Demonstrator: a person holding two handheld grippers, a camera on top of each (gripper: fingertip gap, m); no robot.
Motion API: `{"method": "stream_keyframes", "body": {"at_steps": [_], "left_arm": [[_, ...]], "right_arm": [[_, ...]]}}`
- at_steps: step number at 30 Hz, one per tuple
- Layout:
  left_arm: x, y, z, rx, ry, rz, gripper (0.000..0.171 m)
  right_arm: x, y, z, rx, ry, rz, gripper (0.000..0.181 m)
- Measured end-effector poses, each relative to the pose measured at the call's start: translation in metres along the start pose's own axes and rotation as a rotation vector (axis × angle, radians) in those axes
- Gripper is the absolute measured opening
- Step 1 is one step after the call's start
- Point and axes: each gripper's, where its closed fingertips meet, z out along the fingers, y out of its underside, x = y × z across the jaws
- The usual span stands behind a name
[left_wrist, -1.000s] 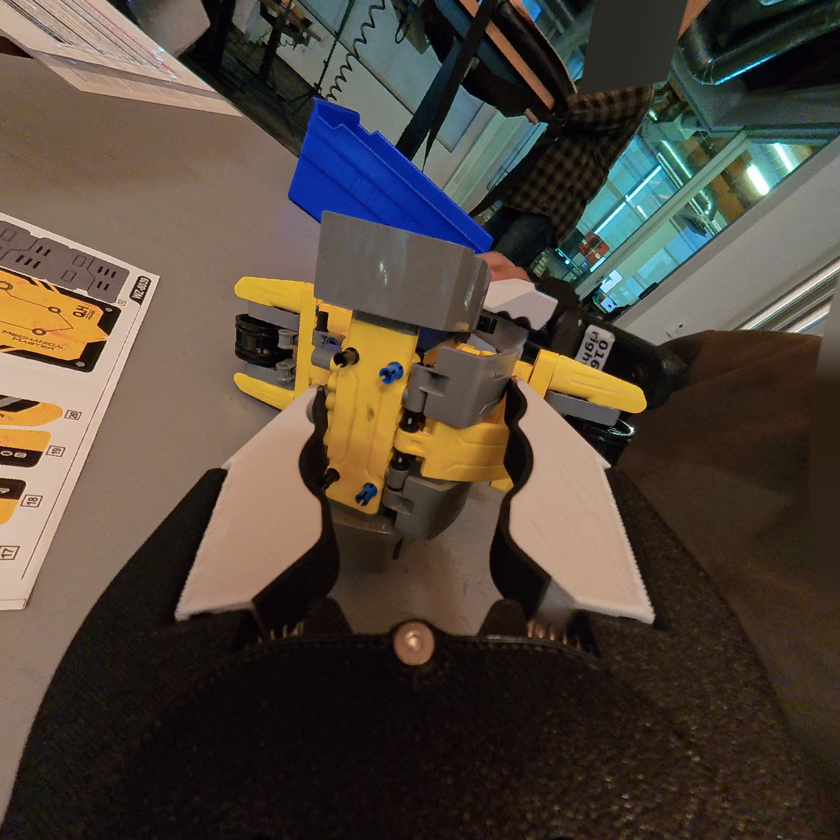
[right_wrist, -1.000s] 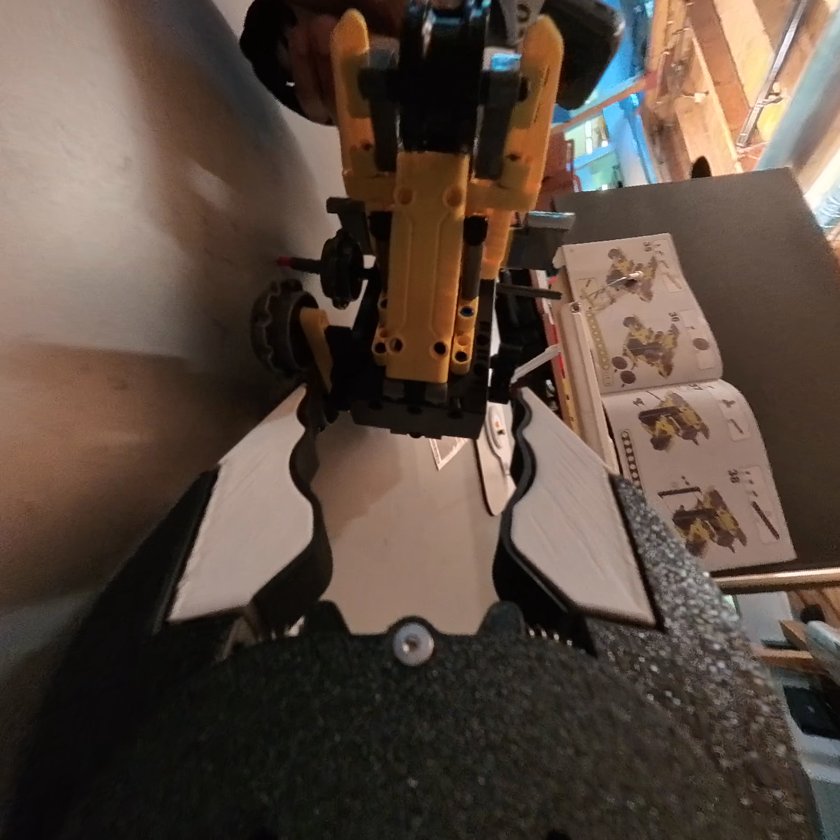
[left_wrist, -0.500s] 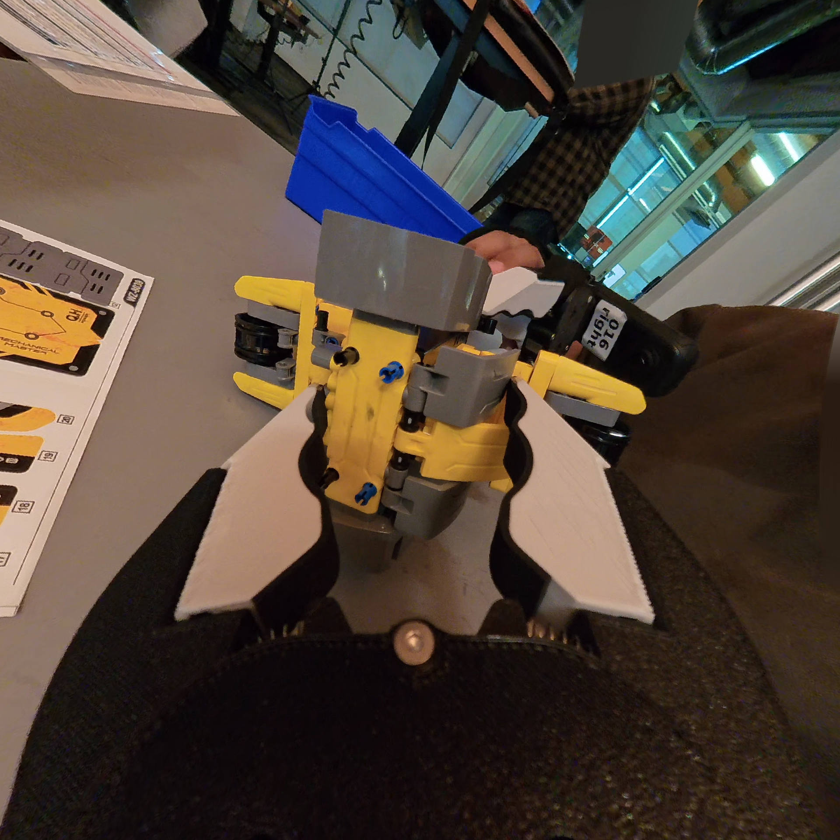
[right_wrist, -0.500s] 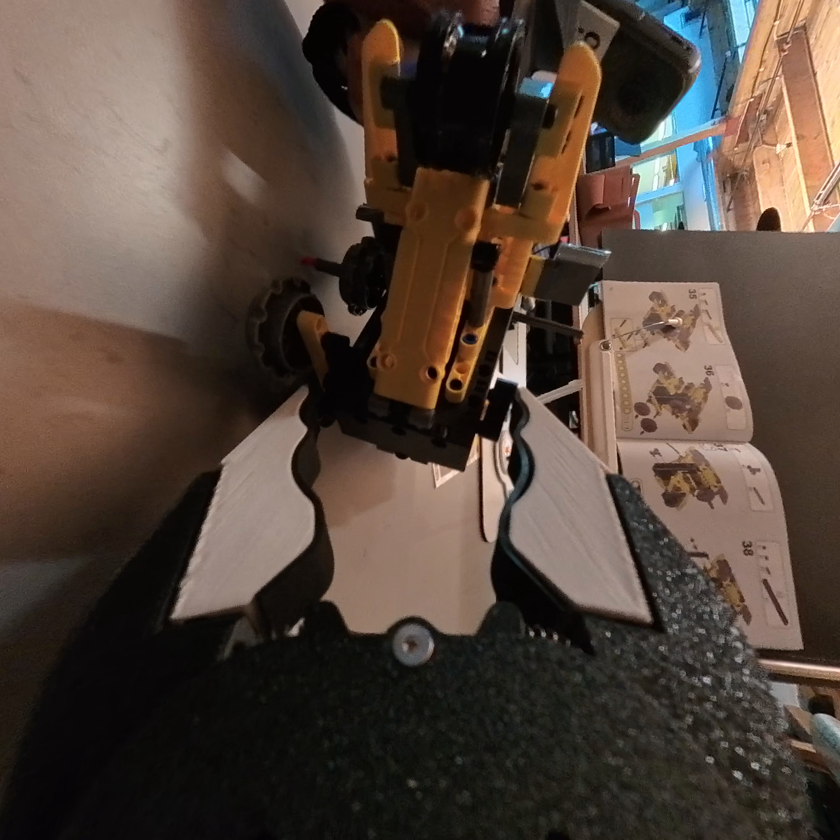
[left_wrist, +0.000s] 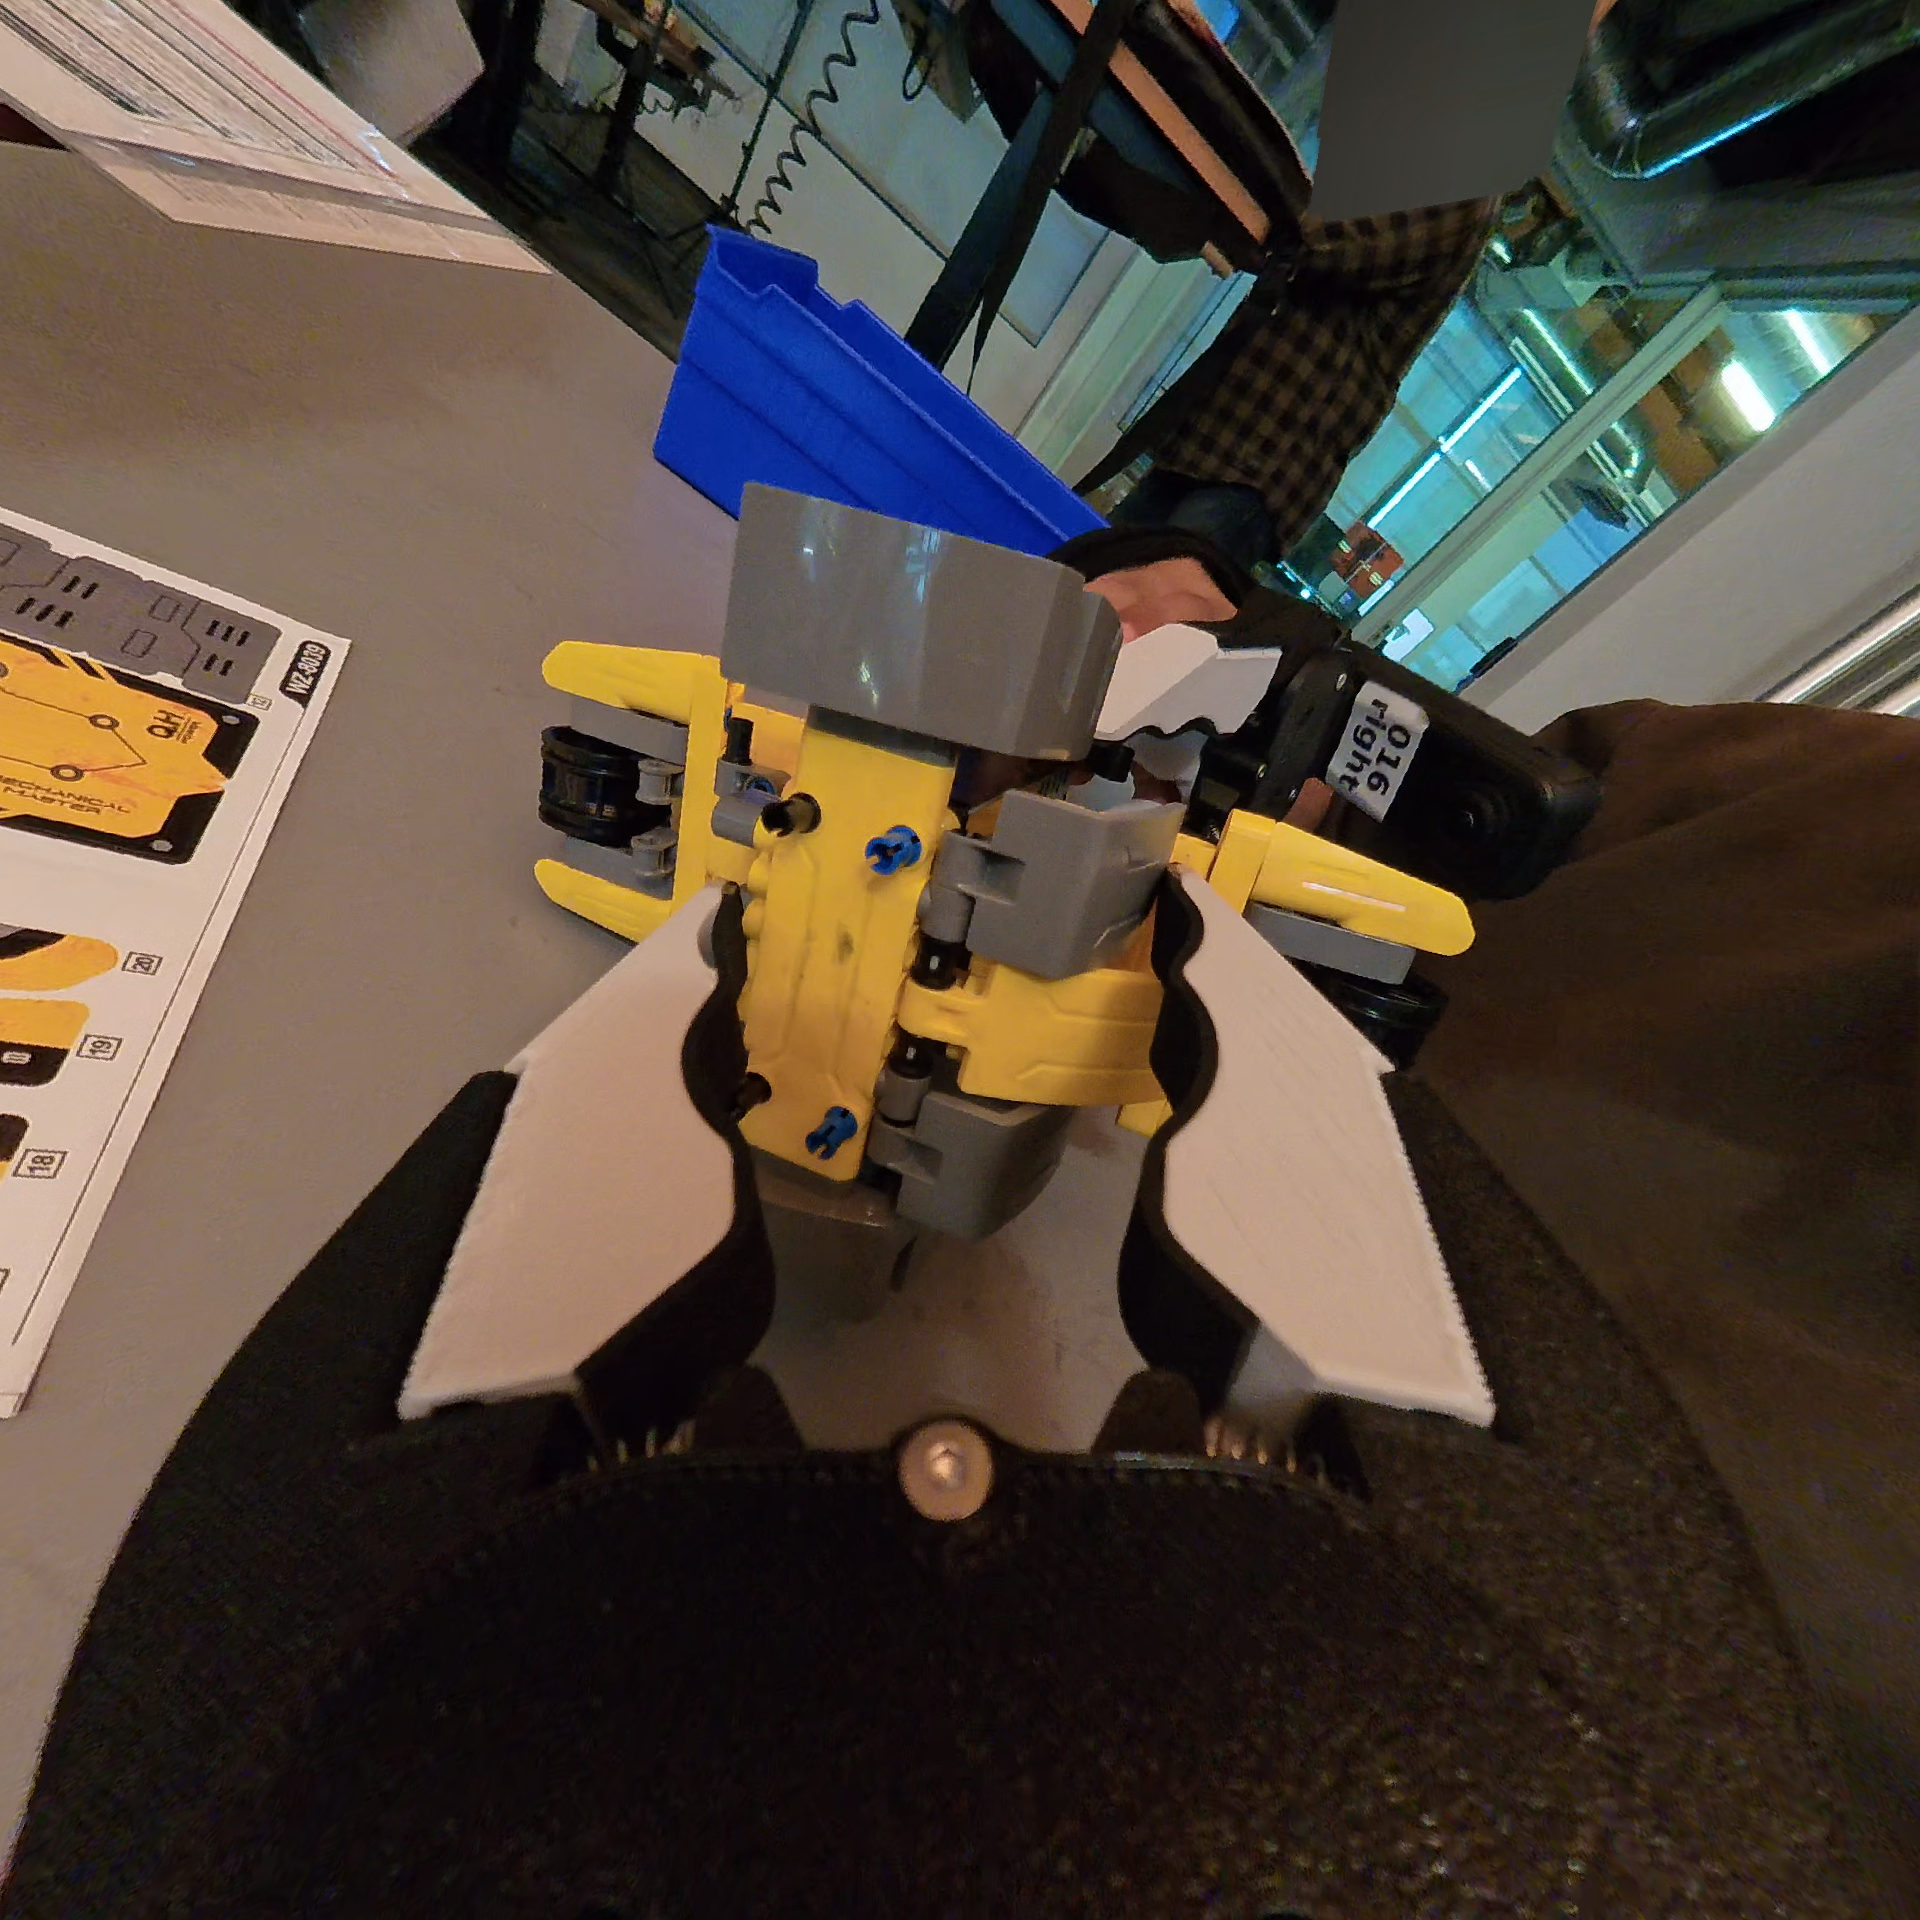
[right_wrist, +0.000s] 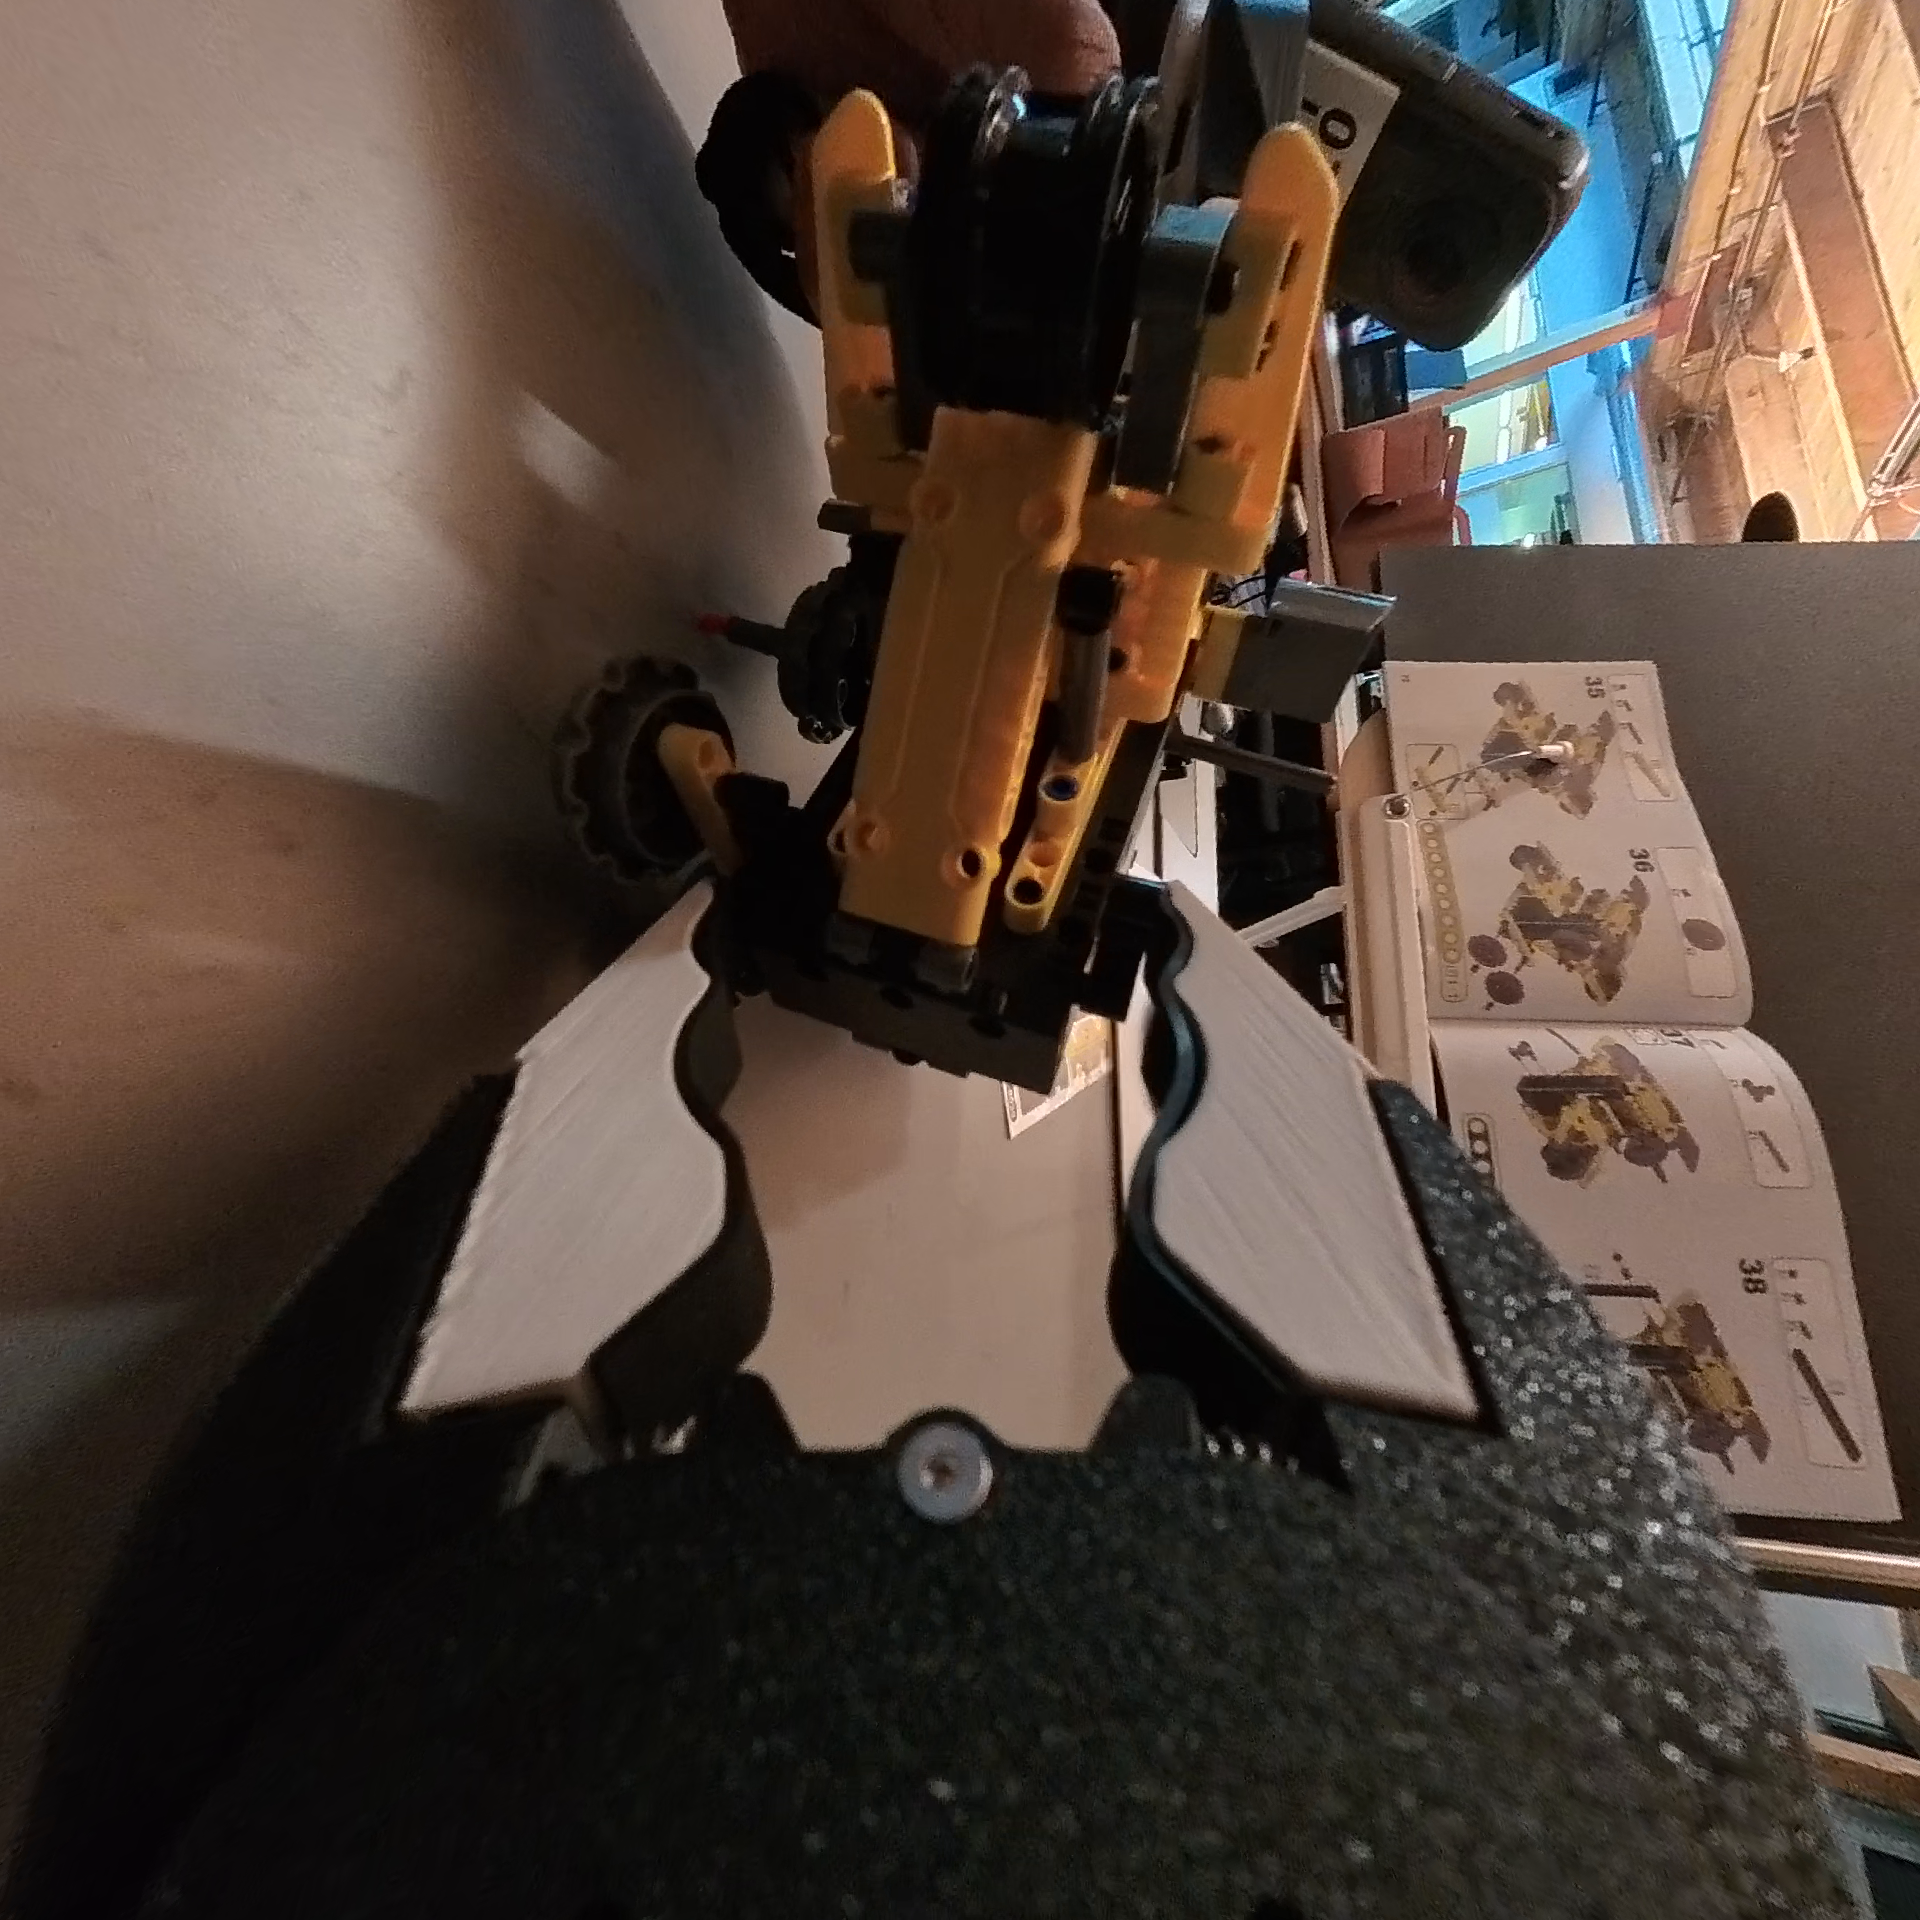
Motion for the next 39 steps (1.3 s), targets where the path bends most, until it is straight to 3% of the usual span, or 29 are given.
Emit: {"method": "stream_keyframes", "body": {"at_steps": [11, 15, 20, 22, 25, 27, 29, 33, 39], "left_arm": [[0.001, 0.0, 0.001, -0.001, 0.01, -0.004, 0.078], [-0.001, -0.001, -0.001, 0.009, 0.008, -0.015, 0.077], [0.0, -0.002, -0.001, 0.009, 0.014, 0.0, 0.077], [0.002, -0.002, 0.001, 0.005, 0.011, 0.023, 0.077], [0.003, -0.003, 0.002, 0.001, -0.009, 0.06, 0.077], [0.002, -0.004, 0.002, -0.002, -0.022, 0.074, 0.077], [0.004, -0.004, 0.004, -0.002, -0.02, 0.079, 0.077], [0.007, -0.003, 0.006, -0.015, -0.022, 0.112, 0.077], [0.006, -0.009, -0.001, -0.009, -0.061, 0.151, 0.077]], "right_arm": [[-0.001, 0.003, -0.004, -0.03, 0.013, 0.076, 0.078], [-0.002, 0.026, -0.021, -0.027, -0.083, 0.457, 0.082], [0.02, 0.031, -0.036, 0.215, -0.155, 1.164, 0.081], [0.024, 0.037, -0.03, 0.27, -0.204, 1.404, 0.06], [0.019, 0.027, -0.026, 0.356, -0.408, 1.626, 0.039], [0.014, 0.021, -0.027, 0.371, -0.502, 1.655, 0.064], [0.005, 0.012, -0.028, 0.363, -0.568, 1.618, 0.07], [-0.001, 0.014, -0.019, 0.277, -0.447, 1.443, 0.061], [-0.003, 0.015, -0.017, 0.226, -0.386, 1.41, 0.042]]}}
